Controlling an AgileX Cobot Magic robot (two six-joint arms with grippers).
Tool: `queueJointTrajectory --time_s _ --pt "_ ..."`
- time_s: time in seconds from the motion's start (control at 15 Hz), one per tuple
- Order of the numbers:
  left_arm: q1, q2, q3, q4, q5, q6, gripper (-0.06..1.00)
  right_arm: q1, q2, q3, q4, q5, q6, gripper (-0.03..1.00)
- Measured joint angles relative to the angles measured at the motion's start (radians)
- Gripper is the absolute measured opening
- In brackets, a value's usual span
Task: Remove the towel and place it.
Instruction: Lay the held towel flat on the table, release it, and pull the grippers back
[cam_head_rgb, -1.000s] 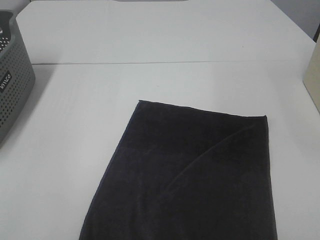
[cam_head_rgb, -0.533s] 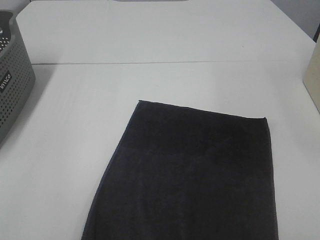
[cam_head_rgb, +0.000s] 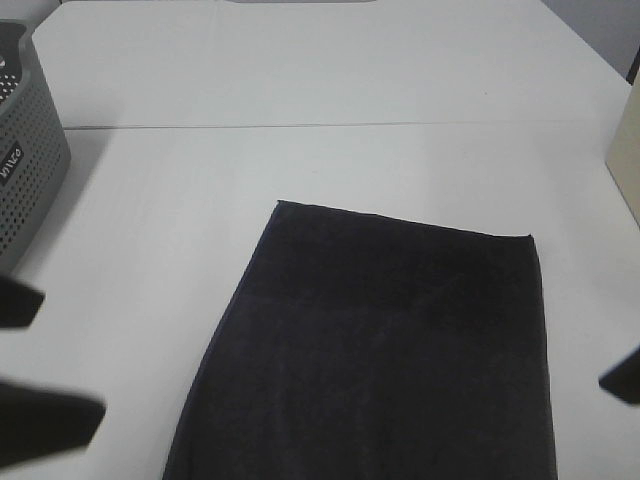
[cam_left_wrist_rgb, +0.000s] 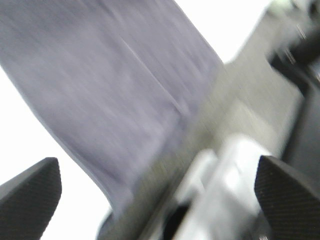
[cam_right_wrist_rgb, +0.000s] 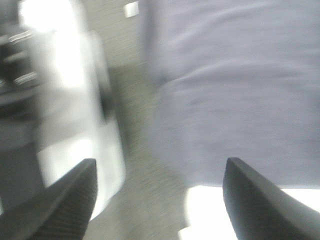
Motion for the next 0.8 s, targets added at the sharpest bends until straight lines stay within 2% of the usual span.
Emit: queueJointTrajectory --time_s 0.13,0.27,0.33,0.4,0.53,0.6,0.73,0.8 --pt "0.032 0.002 0.000 0.094 -0.238 -0.108 0.99 0.000 0.004 0.000 -0.131 -0.171 0.146 0.69" --pt "0.078 0.036 0.000 0.184 -0.425 -0.175 0.98 0.000 0.030 0.000 -0.307 -0.301 0.401 0.69" --pt "0.143 0.123 -0.016 0.259 -0.556 -0.199 0.98 0.000 0.071 0.000 -0.568 -0.363 0.657 0.68" --pt "0.180 0.179 -0.048 0.290 -0.581 -0.200 0.98 0.000 0.092 -0.006 -0.713 -0.364 0.794 0.68" --pt "0.265 0.298 -0.182 0.359 -0.551 -0.201 0.98 0.000 0.137 -0.031 -1.032 -0.346 1.034 0.68" --pt "0.309 0.357 -0.275 0.394 -0.496 -0.203 0.98 0.000 0.154 -0.056 -1.192 -0.322 1.163 0.68" --pt "0.373 0.448 -0.458 0.467 -0.357 -0.253 0.98 0.000 0.174 -0.110 -1.445 -0.266 1.391 0.68" --pt "0.399 0.491 -0.537 0.538 -0.294 -0.320 0.98 0.000 0.179 -0.134 -1.534 -0.239 1.500 0.68"
